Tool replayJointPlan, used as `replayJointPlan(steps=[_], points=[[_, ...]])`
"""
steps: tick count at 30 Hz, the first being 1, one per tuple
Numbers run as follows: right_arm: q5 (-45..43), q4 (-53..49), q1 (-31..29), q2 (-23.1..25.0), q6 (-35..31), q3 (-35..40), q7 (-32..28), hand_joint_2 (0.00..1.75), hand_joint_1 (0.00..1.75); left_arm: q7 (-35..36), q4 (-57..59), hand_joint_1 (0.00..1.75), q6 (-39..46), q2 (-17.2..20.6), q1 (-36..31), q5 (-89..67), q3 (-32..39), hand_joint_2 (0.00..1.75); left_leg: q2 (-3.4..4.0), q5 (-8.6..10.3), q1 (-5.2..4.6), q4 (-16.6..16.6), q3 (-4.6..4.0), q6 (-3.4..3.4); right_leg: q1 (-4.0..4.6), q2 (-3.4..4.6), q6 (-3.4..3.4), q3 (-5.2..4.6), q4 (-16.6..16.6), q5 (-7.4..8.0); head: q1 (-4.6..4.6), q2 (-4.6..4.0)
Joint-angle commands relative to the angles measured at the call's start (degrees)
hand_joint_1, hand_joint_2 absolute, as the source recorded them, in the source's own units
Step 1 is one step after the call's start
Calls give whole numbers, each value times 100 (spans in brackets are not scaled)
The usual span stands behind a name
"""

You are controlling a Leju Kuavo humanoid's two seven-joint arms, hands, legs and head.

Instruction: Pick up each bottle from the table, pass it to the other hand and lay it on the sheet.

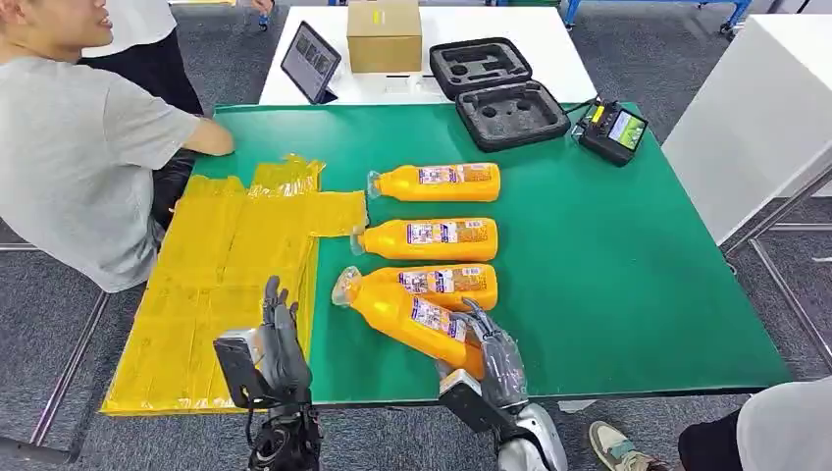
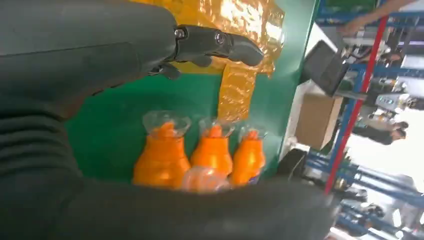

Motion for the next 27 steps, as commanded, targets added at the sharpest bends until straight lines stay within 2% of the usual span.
replayJointPlan(steps=[1, 12, 14, 15, 16, 17, 20, 26, 27], points=[[-136, -35, 157, -8, -37, -68, 2, 175, 134, 176, 1107, 0, -44, 267, -383, 93, -558, 0, -23, 3, -1, -11, 13, -8, -1, -14, -6, 16, -6, -4, -2, 0], [-159, -34, 148, -19, -46, -47, -4, 175, 134, 171, 1211, 0, -41, 271, -404, 108, -584, 0, -17, 1, 0, -7, 9, -7, 0, -9, -5, 11, -4, -4, -2, 0], [-225, -3, 122, -52, -66, 18, -27, 175, 152, 280, 1274, 0, -62, 289, -420, 173, -626, 0, -18, 0, 3, -7, 10, -8, 2, -9, -6, 13, -5, -4, -2, 0], [-280, 41, 86, -75, -84, 64, -42, 175, 147, 415, 1370, 0, -184, 296, -445, 275, -663, 0, -15, 1, 1, -6, 7, -5, 0, -8, -4, 9, -3, -3, 0, 0], [-294, 65, 70, -82, -85, 85, -42, 175, 150, 473, 1408, 0, -238, 300, -455, 319, -674, 0, -21, 1, 1, -8, 11, -8, 1, -11, -7, 14, -4, -4, -2, 0], [-326, 117, 39, -83, -106, 92, -40, 175, 171, 508, 1474, 0, -314, 304, -478, 356, -710, 0, -12, 1, 1, -6, 8, -5, 1, -5, -4, 10, -5, -1, 0, 0], [-348, 161, 19, -78, -130, 119, -57, 175, 175, 489, 1519, 0, -317, 293, -526, 335, -754, 0, -19, 1, 1, -9, 12, -9, 0, -7, -7, 15, -5, -4, -2, 0], [-249, 223, -59, -132, -343, 214, 18, 175, 173, 537, 1394, 0, -252, 287, -590, 337, -757, 0, -17, 0, 1, -7, 8, -9, 0, -4, -6, 10, -3, -4, 0, 0], [88, 277, -70, -174, -642, 286, 209, 175, 161, 530, 1346, 0, -237, 292, -570, 328, -752, 0, -18, -2, 2, -3, 6, -10, 1, -4, -7, 10, -1, -5, 0, 0]])
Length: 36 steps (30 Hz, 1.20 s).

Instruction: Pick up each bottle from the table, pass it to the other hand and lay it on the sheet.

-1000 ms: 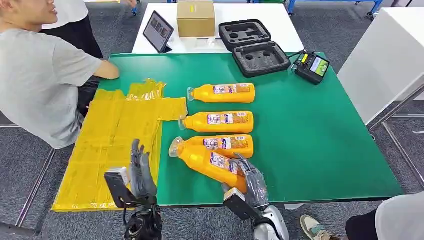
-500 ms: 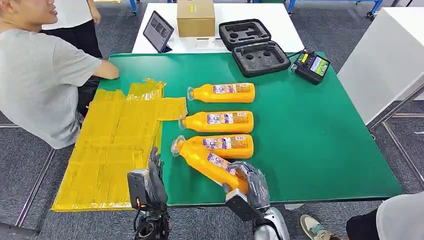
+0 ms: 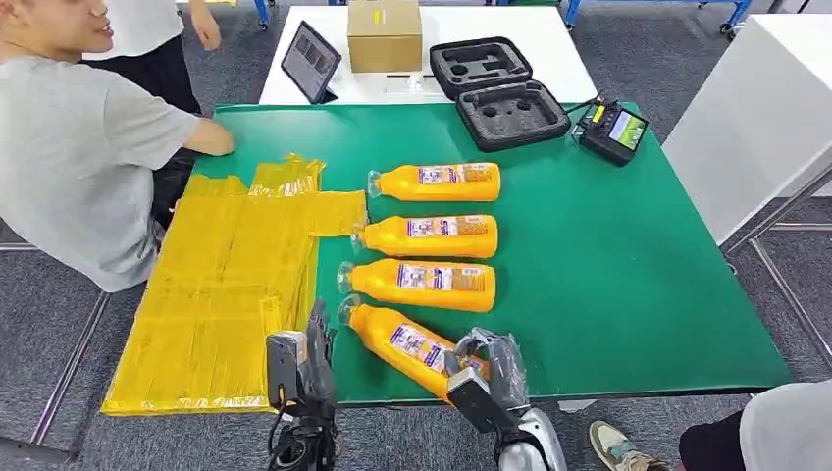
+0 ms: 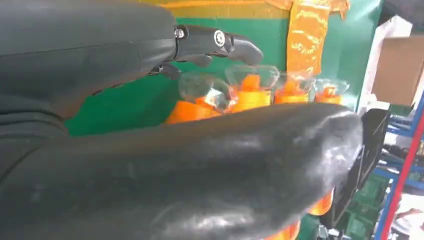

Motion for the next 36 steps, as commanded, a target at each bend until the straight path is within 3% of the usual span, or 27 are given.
replayJointPlan(steps=[1, 2, 12, 16, 23, 30, 36], points=[[595, 430, -141, -168, -672, 240, 329, 175, 44, 59, 256, 0, 61, 165, -241, 17, -151, 0, -10, -1, 1, -7, 14, -9, 1, -2, -7, 13, -4, -4, -2, 0], [866, 458, -134, -179, -808, 291, 514, 175, 0, 53, 177, 0, 70, 179, -198, 11, -145, 0, -7, -1, 2, -5, 10, -7, 2, -1, -5, 11, -5, -2, 0, 0], [2149, 328, -75, -242, -1128, 501, 1359, 175, 0, 46, 102, 0, 124, 174, -198, -64, -120, 0, -10, 1, 3, -3, 10, -5, 2, -5, -4, 11, -4, 0, 0, 0], [3184, 177, 16, -147, -1128, 256, 1740, 175, 0, -17, 121, 0, 119, 149, -183, -122, -87, 0, -22, 3, 3, -6, 22, -8, 2, -14, -6, 22, -4, -3, 0, 0], [3705, -6, 42, -106, -1128, 300, 2057, 175, 0, -114, 55, 0, 194, 121, -193, -177, -47, 0, -23, 5, 3, -5, 27, -5, 2, -15, -5, 28, -5, -2, 0, 0], [2497, -762, 133, -214, -523, 986, 1805, 175, 0, -177, -90, 0, 217, 150, -118, -294, -53, 0, -14, 6, 2, -3, 24, -1, 1, -7, -5, 25, -1, -1, -2, 0], [2417, -705, 52, -209, -130, 1441, 1763, 175, 0, -299, -219, 0, 289, 170, -95, -366, -66, 0, -9, 4, 1, -3, 18, -1, 1, 1, -3, 18, 0, 1, 0, 0]])
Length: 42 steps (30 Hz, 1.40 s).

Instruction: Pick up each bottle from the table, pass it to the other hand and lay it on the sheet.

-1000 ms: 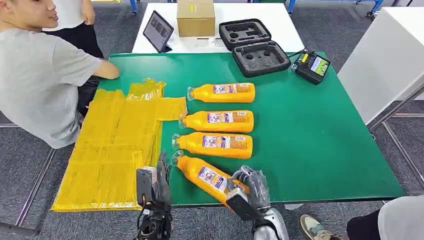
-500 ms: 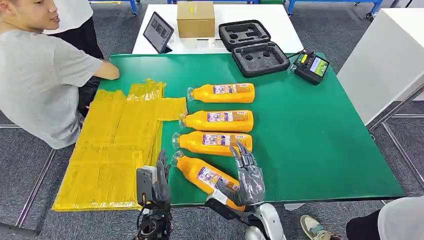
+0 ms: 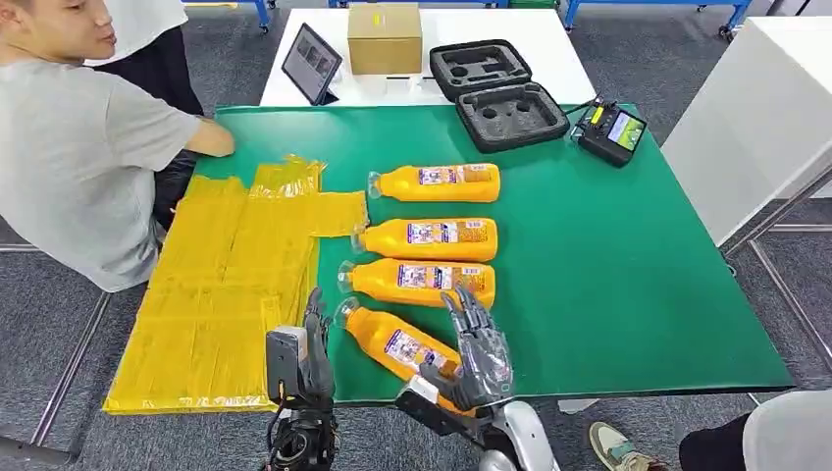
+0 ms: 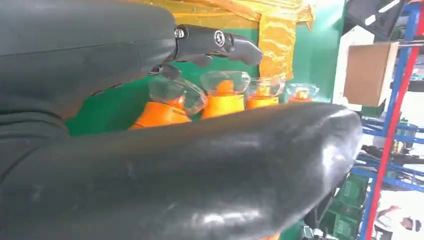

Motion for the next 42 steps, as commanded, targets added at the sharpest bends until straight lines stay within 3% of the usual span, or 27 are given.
replayJointPlan(steps=[1, 7, 12, 14, 26, 30, 42], points=[[-224, -98, -10, -152, 330, 758, -133, 175, 0, -149, -127, 0, 139, 171, -34, -114, -86, 0, -3, -1, 0, -3, -4, -6, 0, 1, -4, -5, 0, -3, 0, 0], [-313, 66, -171, -127, -23, 927, -376, 175, 0, -291, -312, 0, 441, 186, 10, -442, -132, 0, -5, -3, 3, -1, -13, -8, 3, 3, -6, -14, 2, -4, 0, 0], [-60, 315, -225, -113, -147, 1002, -217, 175, 0, -291, -354, 0, 401, 174, 99, -467, -81, 0, -3, -1, 3, -5, -23, -6, 2, 4, -4, -21, -3, -1, 0, 0], [601, 440, -201, -146, -204, 1037, 336, 175, 0, -291, -504, 0, 369, 150, 247, -562, -2, 0, -4, -2, 2, -6, -23, -6, 1, 4, -5, -22, -3, -2, -2, 0], [619, 453, -195, -143, -208, 1054, 351, 175, 0, -291, -526, 0, 365, 150, 272, -574, -2, 0, -7, 0, 2, -4, -37, -5, 2, -1, -4, -34, -2, -1, 0, 0], [1470, 573, -203, -137, -213, 1009, 1222, 175, 0, -291, -604, 0, 324, 84, 280, -569, 125, 0, -8, -2, 1, -6, -33, -6, 0, -1, -4, -30, -2, -2, 0, 0], [2379, 447, 121, -227, -207, 722, 2185, 175, 0, -291, -455, 0, 266, 89, 243, -547, 166, 0, -26, -3, 2, -10, -21, -9, 1, -16, -7, -17, -5, -9, -2, 0]])
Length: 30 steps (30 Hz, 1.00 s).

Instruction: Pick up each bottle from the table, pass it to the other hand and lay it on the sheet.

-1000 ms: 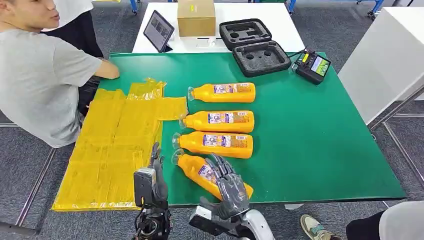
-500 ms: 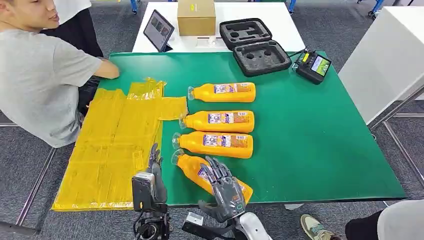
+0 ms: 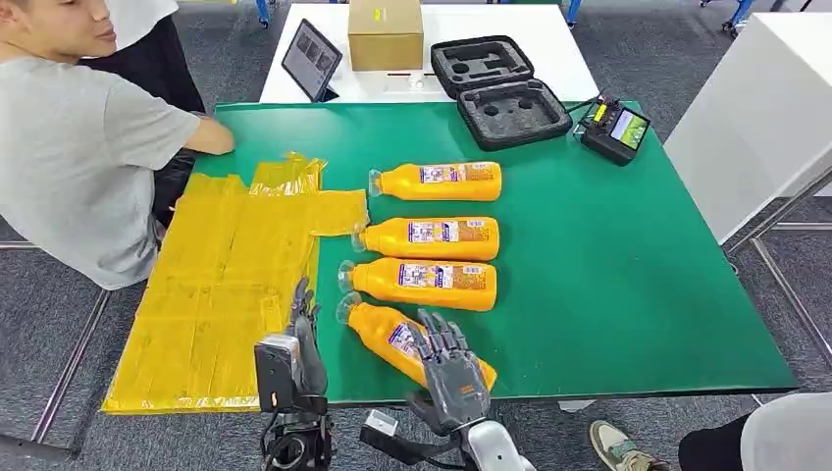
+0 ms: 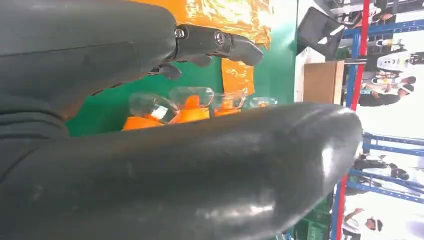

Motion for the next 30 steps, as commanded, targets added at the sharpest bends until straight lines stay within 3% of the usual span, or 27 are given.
replayJointPlan(steps=[1, 11, 12, 30], points=[[466, 145, 158, -87, -69, -241, 501, 175, 0, -15, 204, 0, 11, 93, -20, 1, 82, 0, -13, -3, 1, -9, 19, -7, 0, -6, -5, 20, -7, -6, 0, 0], [764, 30, 343, -58, -5, -561, 729, 175, 0, -15, 231, 0, 100, 161, 66, 68, 20, 0, -10, -6, 0, -8, 21, -9, -1, -2, -7, 21, -5, -8, -2, 0], [777, 17, 361, -40, 39, -617, 770, 175, 0, -15, 264, 0, 92, 159, 39, 77, 5, 175, -10, -4, 0, -7, 16, -7, -1, -3, -6, 17, -4, -6, 0, 0], [863, -162, 542, -20, 406, -1195, 981, 175, 0, -15, 390, 0, 37, 152, -44, 111, -56, 175, -19, -1, -4, -7, 15, -6, -5, -13, -5, 17, -5, -5, -2, 0]])
